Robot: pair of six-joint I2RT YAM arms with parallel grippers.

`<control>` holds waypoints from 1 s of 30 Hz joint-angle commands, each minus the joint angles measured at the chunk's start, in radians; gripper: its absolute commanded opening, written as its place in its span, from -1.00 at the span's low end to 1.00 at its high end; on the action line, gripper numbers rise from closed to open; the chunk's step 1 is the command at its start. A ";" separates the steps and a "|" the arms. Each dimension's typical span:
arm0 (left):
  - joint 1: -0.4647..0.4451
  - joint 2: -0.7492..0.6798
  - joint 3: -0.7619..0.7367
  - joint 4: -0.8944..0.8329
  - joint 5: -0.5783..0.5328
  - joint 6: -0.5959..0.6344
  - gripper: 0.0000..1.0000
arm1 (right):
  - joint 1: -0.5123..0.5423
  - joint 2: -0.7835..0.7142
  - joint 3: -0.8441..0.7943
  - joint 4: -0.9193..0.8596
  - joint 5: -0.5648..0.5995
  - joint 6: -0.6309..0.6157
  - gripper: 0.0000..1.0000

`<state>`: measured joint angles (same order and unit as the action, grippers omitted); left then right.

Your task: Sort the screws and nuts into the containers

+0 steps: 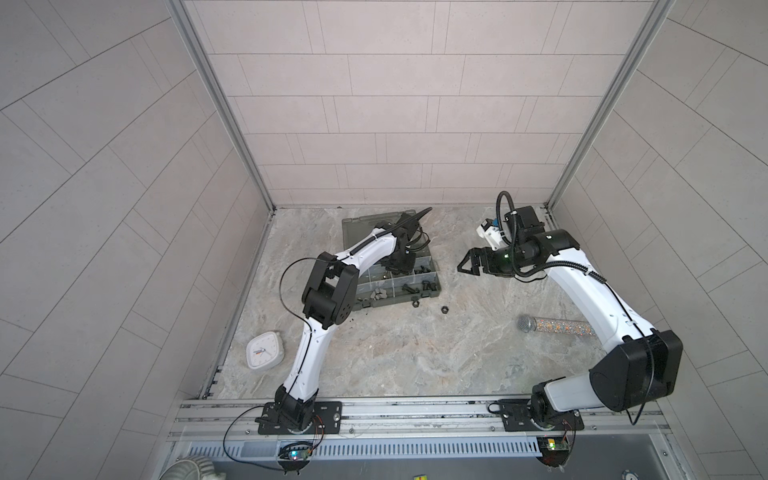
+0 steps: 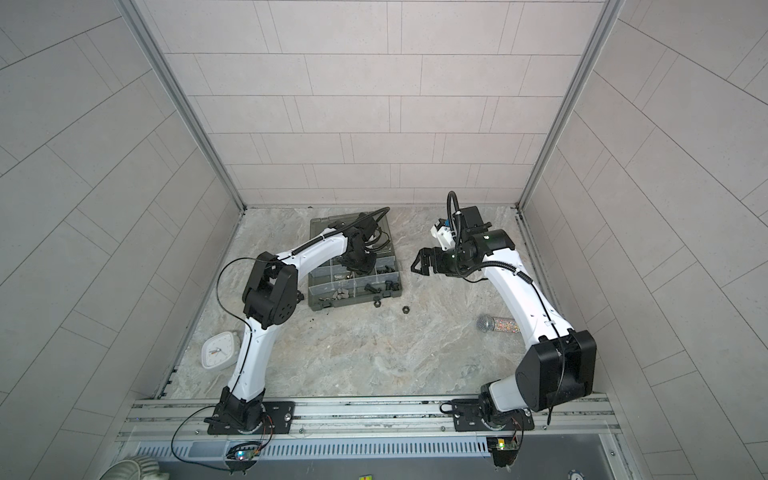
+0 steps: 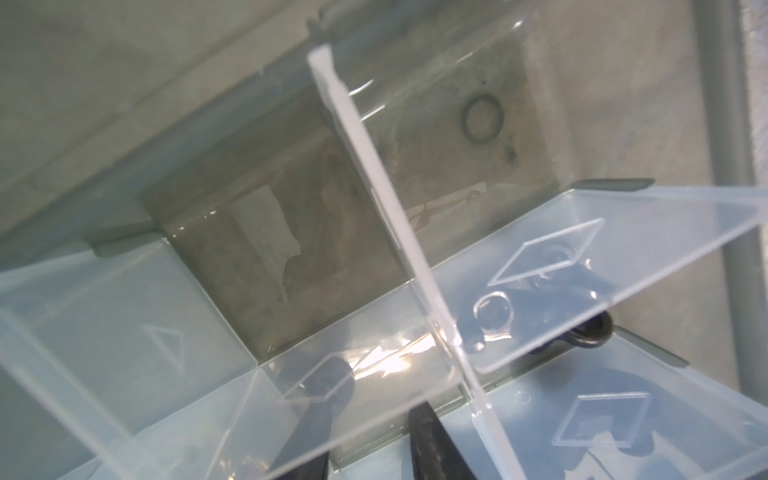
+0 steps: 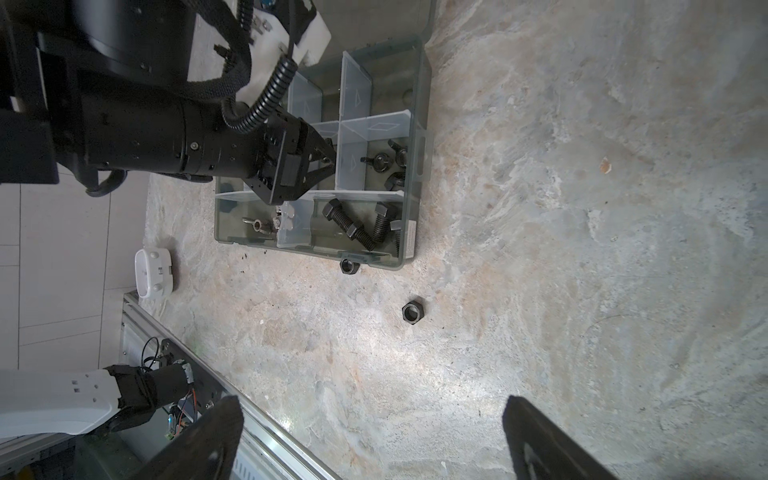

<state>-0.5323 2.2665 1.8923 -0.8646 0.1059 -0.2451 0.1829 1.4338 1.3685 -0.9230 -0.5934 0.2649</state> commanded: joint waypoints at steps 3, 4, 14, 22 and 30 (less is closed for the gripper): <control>0.027 0.055 -0.010 -0.088 -0.163 0.043 -0.25 | -0.004 0.029 0.046 0.005 0.003 -0.013 0.99; 0.027 0.057 -0.012 -0.091 -0.174 0.047 -0.25 | -0.005 0.033 0.049 0.005 0.001 -0.013 0.99; 0.031 0.073 -0.019 -0.113 -0.226 0.055 -0.17 | -0.004 0.083 0.093 -0.015 -0.005 0.000 0.98; 0.038 0.097 -0.006 -0.130 -0.195 0.050 -0.20 | -0.009 0.088 0.096 -0.017 -0.003 0.000 0.98; 0.040 0.093 0.002 -0.181 -0.181 0.042 -0.39 | -0.012 0.095 0.104 -0.017 -0.003 0.002 0.99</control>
<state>-0.5182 2.2963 1.9121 -0.9352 -0.0486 -0.2092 0.1753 1.5272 1.4437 -0.9249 -0.5968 0.2691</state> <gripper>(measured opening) 0.306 0.993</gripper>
